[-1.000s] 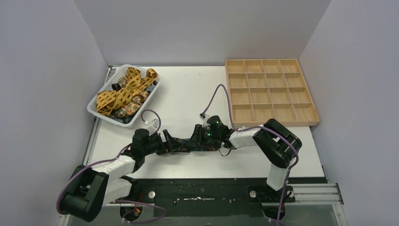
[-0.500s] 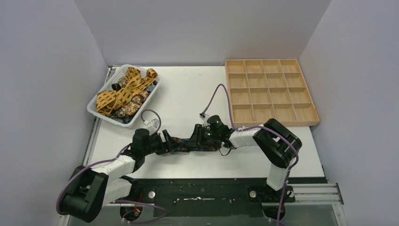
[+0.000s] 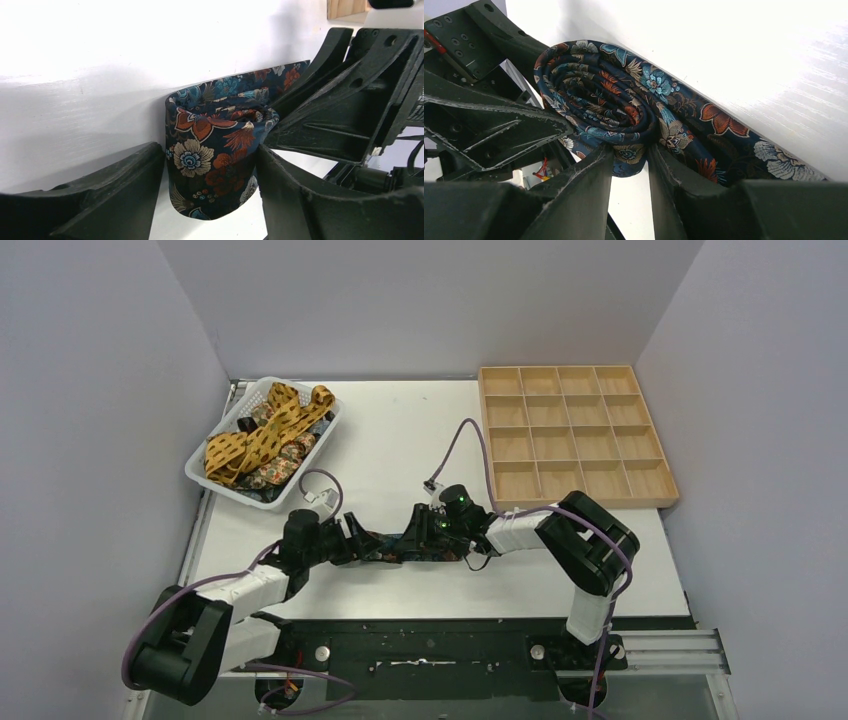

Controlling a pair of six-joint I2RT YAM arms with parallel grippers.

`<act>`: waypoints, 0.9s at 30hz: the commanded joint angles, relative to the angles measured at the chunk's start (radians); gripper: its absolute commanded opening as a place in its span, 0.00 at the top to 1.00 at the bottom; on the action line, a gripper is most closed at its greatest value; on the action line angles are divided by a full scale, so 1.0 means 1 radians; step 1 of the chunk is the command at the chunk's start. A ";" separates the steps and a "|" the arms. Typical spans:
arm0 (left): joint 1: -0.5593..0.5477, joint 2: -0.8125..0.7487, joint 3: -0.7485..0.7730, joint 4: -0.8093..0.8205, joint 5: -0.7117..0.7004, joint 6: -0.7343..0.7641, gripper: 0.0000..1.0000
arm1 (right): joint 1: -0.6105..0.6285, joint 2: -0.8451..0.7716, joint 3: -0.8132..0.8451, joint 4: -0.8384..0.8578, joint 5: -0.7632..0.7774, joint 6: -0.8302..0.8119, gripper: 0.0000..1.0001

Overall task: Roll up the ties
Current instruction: Roll the tie at the center of the board.

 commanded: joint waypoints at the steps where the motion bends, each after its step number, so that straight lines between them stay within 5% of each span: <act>1: 0.000 0.043 0.006 -0.007 0.025 0.033 0.38 | -0.005 0.005 0.027 0.018 0.010 0.007 0.67; 12: -0.023 -0.025 0.081 -0.164 -0.101 0.043 0.63 | -0.006 -0.023 0.025 0.019 0.001 0.005 0.65; 21: -0.106 -0.081 0.151 -0.310 -0.280 0.021 0.65 | -0.008 -0.140 0.056 -0.066 0.028 -0.128 0.53; 27: -0.107 -0.058 0.131 -0.253 -0.243 -0.021 0.64 | -0.014 -0.163 0.122 -0.287 0.261 -0.352 0.52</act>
